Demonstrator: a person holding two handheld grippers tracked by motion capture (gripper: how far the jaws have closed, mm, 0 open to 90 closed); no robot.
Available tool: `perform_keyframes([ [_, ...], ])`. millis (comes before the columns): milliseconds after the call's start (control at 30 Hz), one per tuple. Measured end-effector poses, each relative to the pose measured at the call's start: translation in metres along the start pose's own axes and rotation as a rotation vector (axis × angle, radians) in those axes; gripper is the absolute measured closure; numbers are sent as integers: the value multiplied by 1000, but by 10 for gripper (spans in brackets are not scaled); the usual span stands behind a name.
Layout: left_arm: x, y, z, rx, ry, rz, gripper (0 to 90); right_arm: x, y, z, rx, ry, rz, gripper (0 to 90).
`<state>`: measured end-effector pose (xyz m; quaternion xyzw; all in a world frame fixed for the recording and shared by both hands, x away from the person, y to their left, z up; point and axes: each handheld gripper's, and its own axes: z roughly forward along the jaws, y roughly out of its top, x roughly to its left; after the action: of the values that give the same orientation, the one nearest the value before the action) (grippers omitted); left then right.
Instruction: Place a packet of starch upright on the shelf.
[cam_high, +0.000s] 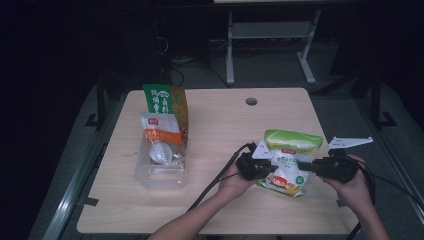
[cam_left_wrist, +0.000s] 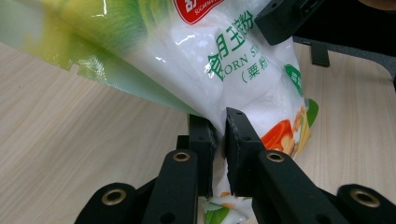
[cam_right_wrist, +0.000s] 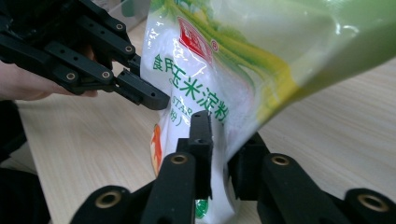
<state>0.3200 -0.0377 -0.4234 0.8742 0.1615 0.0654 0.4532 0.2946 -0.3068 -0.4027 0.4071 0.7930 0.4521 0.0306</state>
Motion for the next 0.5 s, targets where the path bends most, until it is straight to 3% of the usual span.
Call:
perform_keyframes([
  [100, -1, 0, 0, -2, -2, 9, 822, -1, 0, 3, 2, 33, 5, 669],
  [267, -1, 0, 0, -3, -12, -3, 821, 2, 3, 13, 29, 18, -20, 643],
  [500, 3, -3, -3, -8, -29, -42, 782, 6, 4, 18, 69, -17, -18, 845],
])
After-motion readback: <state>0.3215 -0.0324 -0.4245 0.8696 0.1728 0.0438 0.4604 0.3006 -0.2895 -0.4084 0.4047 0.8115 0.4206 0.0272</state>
